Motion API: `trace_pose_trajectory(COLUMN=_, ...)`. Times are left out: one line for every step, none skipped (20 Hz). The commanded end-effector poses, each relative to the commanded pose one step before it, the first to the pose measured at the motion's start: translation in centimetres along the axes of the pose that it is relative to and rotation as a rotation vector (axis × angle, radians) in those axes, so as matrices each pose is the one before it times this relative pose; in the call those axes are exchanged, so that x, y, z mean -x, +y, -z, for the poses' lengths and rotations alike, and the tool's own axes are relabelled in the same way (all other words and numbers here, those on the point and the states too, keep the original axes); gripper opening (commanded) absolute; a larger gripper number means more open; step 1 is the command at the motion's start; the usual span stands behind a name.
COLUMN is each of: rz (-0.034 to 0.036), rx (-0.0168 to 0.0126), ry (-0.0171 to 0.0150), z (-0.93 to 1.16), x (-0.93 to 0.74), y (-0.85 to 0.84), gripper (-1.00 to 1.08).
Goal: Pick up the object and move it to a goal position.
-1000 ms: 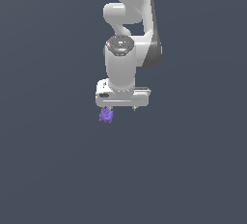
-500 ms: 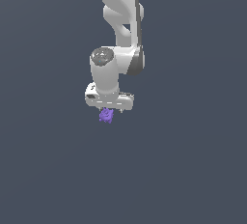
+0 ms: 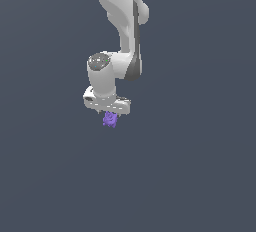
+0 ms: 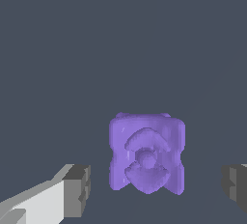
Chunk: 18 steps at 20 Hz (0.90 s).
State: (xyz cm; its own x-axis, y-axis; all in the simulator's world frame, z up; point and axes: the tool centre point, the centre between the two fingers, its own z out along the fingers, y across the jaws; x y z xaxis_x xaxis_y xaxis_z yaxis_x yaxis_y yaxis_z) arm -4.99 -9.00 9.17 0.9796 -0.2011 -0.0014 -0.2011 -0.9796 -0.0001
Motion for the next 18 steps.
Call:
trace_pose_trajectory(rz=-0.00003, rx=0.00002, ry=0.00001, z=-0.003, x=0.001, y=0.002, gripper=1.00)
trace_pose_trajectory(rz=0.00000, rx=0.00000, ry=0.00000, z=-0.035, x=0.001, y=0.000, gripper=1.00)
trace_pose_trajectory(rz=0.00000, rx=0.00000, ry=0.00000, z=-0.104, x=0.004, y=-0.001, gripper=1.00)
trace_pose_trajectory(rz=0.00000, rx=0.00000, ry=0.00000, z=-0.173, x=0.007, y=-0.002, gripper=1.00)
trace_pose_trajectory(rz=0.00000, rx=0.00000, ry=0.00000, z=-0.241, x=0.010, y=-0.002, gripper=1.00)
trace_pose_trajectory(rz=-0.00045, rx=0.00004, ry=0.00019, z=-0.298, x=0.014, y=0.022, gripper=1.00)
trace_pose_trajectory(rz=0.00000, rx=0.00000, ry=0.00000, z=-0.376, x=0.017, y=-0.003, gripper=1.00)
trace_pose_trajectory(rz=-0.00045, rx=0.00005, ry=0.00019, z=-0.430, x=0.021, y=0.021, gripper=1.00)
trace_pose_trajectory(rz=0.00000, rx=0.00000, ry=0.00000, z=-0.504, x=0.024, y=-0.004, gripper=1.00)
trace_pose_trajectory(rz=-0.00063, rx=0.00008, ry=0.00027, z=-0.545, x=0.026, y=0.031, gripper=1.00)
trace_pose_trajectory(rz=0.00000, rx=0.00000, ry=0.00000, z=-0.530, x=0.021, y=-0.005, gripper=1.00)
trace_pose_trajectory(rz=-0.00063, rx=0.00006, ry=0.00028, z=-0.449, x=0.013, y=0.031, gripper=1.00)
trace_pose_trajectory(rz=0.00000, rx=0.00000, ry=0.00000, z=-0.399, x=0.004, y=-0.004, gripper=1.00)
trace_pose_trajectory(rz=0.00000, rx=0.00000, ry=0.00000, z=-0.332, x=-0.006, y=-0.004, gripper=1.00)
trace_pose_trajectory(rz=-0.00061, rx=-0.00002, ry=0.00033, z=-0.244, x=-0.014, y=0.031, gripper=1.00)
trace_pose_trajectory(rz=0.00000, rx=0.00000, ry=0.00000, z=-0.196, x=-0.020, y=-0.003, gripper=1.00)
trace_pose_trajectory(rz=0.00000, rx=0.00000, ry=0.00000, z=-0.134, x=-0.021, y=-0.002, gripper=1.00)
trace_pose_trajectory(rz=0.00000, rx=0.00000, ry=0.00000, z=-0.077, x=-0.016, y=-0.002, gripper=1.00)
